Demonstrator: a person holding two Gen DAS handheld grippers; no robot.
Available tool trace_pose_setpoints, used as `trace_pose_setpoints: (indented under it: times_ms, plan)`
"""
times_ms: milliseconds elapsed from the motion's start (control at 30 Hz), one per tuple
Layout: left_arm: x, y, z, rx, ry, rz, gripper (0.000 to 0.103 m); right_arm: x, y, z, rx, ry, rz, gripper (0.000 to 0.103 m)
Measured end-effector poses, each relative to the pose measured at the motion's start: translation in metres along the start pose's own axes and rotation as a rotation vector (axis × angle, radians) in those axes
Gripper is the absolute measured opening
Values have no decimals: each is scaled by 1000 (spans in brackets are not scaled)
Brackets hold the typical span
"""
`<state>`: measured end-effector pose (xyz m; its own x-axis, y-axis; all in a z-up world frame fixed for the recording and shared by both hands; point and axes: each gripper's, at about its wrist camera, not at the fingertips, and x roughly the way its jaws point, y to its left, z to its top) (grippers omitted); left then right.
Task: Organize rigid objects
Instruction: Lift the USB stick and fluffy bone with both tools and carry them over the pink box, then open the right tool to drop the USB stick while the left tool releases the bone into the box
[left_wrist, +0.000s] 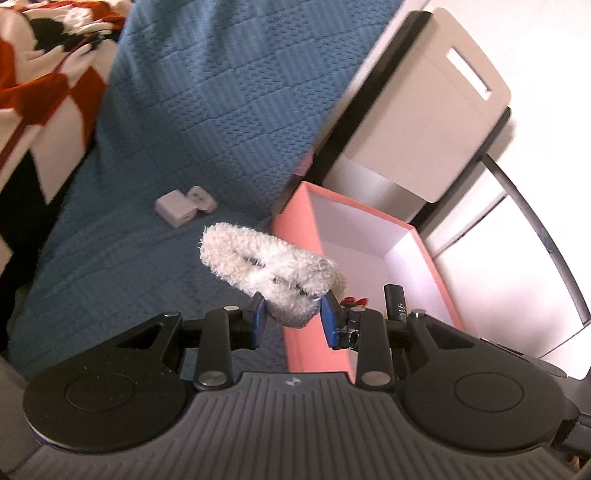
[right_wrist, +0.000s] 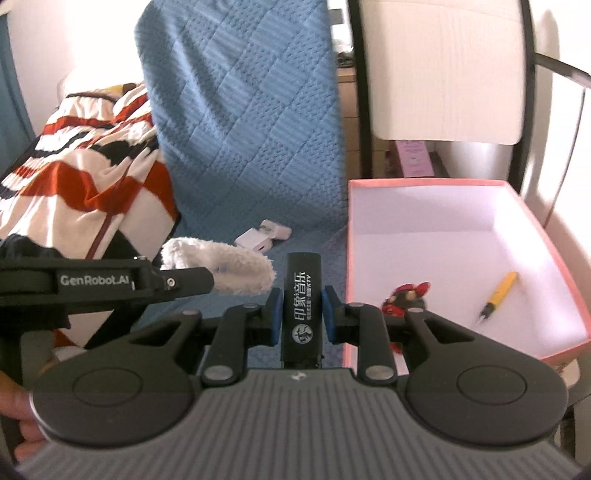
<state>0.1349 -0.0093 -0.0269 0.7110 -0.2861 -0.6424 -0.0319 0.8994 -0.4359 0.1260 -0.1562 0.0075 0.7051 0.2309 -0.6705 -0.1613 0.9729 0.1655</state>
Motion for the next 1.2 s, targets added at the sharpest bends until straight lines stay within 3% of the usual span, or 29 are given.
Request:
trace_pose_setpoints:
  times_ms: [400, 667, 967, 1200]
  plan:
    - [37, -61, 4, 77, 51, -99, 36, -30, -63, 2, 49, -40, -111, 26]
    - [76, -109, 13, 146, 102, -172, 36, -24, -115, 7, 119, -34, -155, 26]
    - [136, -155, 34, 250, 179, -136, 36, 5, -171, 23, 120, 31, -193, 26]
    - [190, -181, 37, 320, 289, -100, 36, 34, -202, 27, 148, 121, -170, 26]
